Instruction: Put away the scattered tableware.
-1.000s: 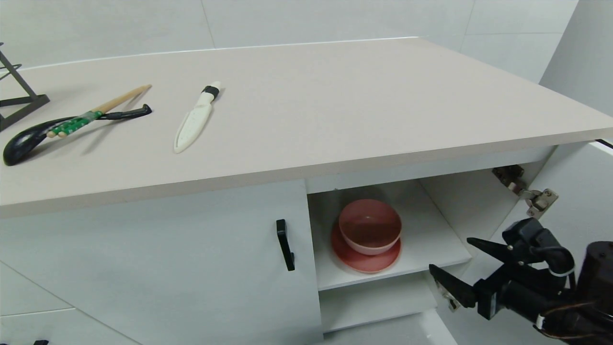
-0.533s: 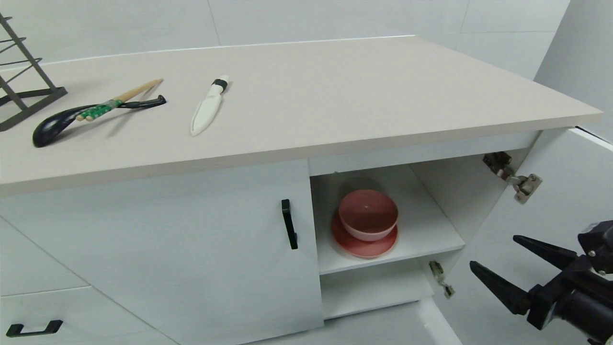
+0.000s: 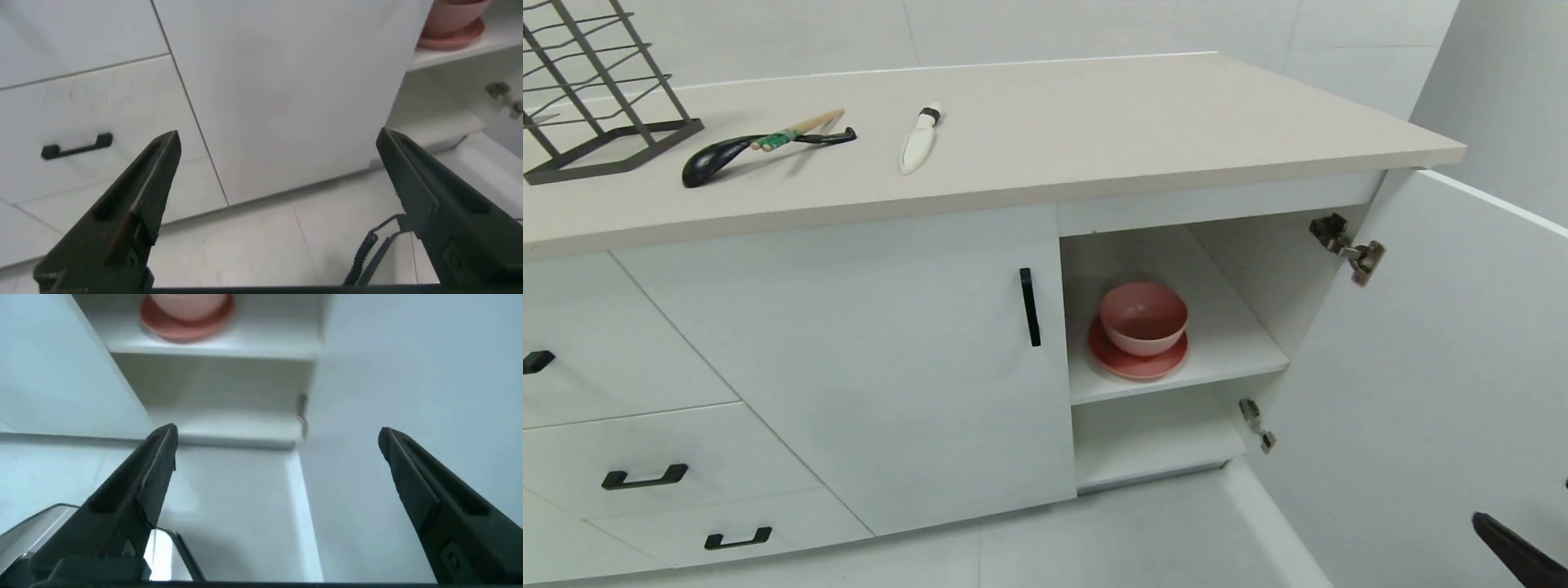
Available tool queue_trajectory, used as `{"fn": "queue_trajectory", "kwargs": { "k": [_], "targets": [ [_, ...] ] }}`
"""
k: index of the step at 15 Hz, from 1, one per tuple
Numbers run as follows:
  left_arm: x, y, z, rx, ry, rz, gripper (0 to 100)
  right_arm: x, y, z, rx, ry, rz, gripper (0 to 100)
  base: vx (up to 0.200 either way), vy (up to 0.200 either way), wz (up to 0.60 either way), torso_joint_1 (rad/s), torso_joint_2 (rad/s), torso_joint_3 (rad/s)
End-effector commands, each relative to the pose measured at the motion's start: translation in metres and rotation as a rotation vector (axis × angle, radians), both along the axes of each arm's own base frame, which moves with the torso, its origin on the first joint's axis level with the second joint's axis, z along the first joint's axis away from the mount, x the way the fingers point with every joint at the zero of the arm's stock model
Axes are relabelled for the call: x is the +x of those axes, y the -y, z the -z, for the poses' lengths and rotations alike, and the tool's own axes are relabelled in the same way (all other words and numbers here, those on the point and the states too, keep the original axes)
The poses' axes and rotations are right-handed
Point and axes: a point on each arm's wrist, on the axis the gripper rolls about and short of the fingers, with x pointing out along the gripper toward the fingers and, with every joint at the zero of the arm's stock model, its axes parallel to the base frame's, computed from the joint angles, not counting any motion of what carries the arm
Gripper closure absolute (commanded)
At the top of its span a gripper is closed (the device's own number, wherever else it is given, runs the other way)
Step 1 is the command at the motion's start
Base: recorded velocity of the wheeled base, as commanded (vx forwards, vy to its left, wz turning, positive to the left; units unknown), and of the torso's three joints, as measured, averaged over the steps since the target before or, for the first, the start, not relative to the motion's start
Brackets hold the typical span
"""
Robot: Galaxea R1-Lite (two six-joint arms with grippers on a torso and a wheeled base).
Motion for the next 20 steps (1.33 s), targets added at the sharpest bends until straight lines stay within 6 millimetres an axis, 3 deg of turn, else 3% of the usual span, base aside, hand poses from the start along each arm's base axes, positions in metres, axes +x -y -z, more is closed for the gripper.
{"fn": "queue_trajectory", "kwargs": {
  "k": [1,6,13,20],
  "targets": [
    [0.000,0.000,0.000,0.000,-0.002,0.000,0,-0.074,0.008,0.037,0.034,0.133,0.208,0,-0.200,0.000,0.00,-0.002,0.00,0.007],
    [0.000,0.000,0.000,-0.002,-0.001,-0.002,0,-0.075,0.009,0.048,0.003,0.057,0.238,0,-0.200,-0.120,0.00,0.002,0.00,0.001],
    [0.000,0.000,0.000,-0.002,-0.001,-0.002,0,-0.075,0.009,0.047,0.039,0.059,0.238,0,0.000,-0.029,0.00,0.000,0.00,0.000],
    [0.000,0.000,0.000,0.000,-0.002,-0.002,0,-0.078,0.009,0.048,0.043,0.093,0.205,0,0.000,-0.200,0.00,0.002,0.00,0.002]
  ]
}}
